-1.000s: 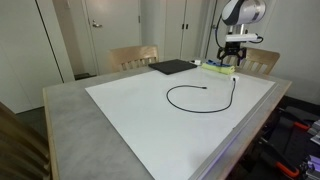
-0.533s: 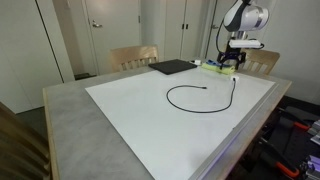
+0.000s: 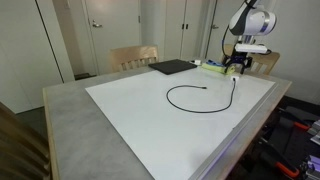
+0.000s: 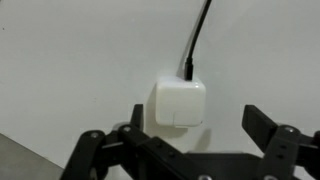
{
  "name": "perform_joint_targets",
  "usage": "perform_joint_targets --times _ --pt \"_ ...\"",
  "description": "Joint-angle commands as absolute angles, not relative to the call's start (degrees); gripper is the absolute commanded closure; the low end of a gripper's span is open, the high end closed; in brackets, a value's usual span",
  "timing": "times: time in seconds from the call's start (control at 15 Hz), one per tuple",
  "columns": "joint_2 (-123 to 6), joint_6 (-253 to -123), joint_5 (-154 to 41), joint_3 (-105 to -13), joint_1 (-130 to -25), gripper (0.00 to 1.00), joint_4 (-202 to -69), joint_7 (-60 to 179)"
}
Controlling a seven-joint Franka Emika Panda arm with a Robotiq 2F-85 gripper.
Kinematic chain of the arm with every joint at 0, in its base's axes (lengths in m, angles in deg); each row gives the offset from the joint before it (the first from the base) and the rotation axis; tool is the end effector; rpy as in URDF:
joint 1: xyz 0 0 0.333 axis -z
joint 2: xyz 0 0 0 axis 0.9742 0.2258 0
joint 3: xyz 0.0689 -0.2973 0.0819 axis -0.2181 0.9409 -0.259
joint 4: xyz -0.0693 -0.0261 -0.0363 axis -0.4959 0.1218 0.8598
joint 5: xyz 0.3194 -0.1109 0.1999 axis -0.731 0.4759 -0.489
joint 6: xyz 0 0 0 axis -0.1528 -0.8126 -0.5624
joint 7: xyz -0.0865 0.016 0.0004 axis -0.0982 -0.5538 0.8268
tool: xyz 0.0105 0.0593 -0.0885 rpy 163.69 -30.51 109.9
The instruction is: Wind the charging cable
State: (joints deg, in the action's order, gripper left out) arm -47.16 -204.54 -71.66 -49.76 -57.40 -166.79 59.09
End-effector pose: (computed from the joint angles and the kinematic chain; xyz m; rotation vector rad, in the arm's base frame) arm 0.4694 -0.3105 0.1736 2.8784 -1.2440 0.0114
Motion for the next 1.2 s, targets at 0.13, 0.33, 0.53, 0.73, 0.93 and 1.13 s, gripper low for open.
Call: perform_joint_targets --times 0.13,0.33,0.53,0.73,0.93,1.13 --pt "-47.7 -204.9 -75.1 -51.3 -54.6 0.0 -168.7 61.3" --pt "-47.2 -204.2 -78.4 -52.7 -53.1 0.0 -168.9 62.5" --pt "-47.2 -204.7 -80.4 -52.9 -52.7 0.0 -169.3 62.4" --pt "-47.1 -205.4 -80.4 -52.5 -53.0 0.0 -169.5 62.1" --pt "-46.5 -205.2 -81.4 -53.8 -51.7 0.0 -168.9 64.7" --pt "-45.4 -205.5 -83.8 -55.5 -50.2 0.0 -168.1 67.7"
